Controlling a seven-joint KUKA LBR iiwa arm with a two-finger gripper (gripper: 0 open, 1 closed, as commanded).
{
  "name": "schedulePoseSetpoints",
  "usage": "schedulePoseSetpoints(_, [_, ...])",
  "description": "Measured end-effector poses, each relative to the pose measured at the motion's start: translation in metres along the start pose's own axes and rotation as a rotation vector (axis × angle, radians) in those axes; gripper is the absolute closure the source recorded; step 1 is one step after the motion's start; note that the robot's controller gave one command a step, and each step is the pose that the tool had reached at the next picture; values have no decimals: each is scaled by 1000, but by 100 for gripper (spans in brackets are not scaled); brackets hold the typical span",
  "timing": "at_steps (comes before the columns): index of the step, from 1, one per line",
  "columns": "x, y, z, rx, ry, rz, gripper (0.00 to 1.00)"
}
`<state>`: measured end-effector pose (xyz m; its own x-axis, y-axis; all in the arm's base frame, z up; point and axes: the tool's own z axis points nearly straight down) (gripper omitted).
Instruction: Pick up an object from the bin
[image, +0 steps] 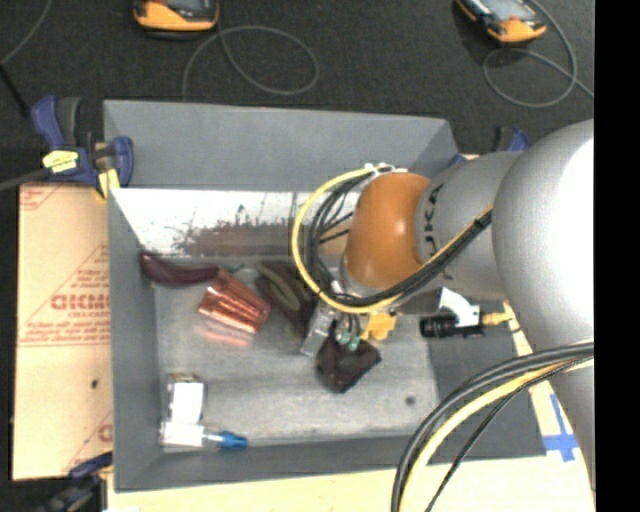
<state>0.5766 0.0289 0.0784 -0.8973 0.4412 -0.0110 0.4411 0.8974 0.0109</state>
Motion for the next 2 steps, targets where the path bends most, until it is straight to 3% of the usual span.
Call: schedulePoseSetpoints(2, [0,0,0,0,0,5,100])
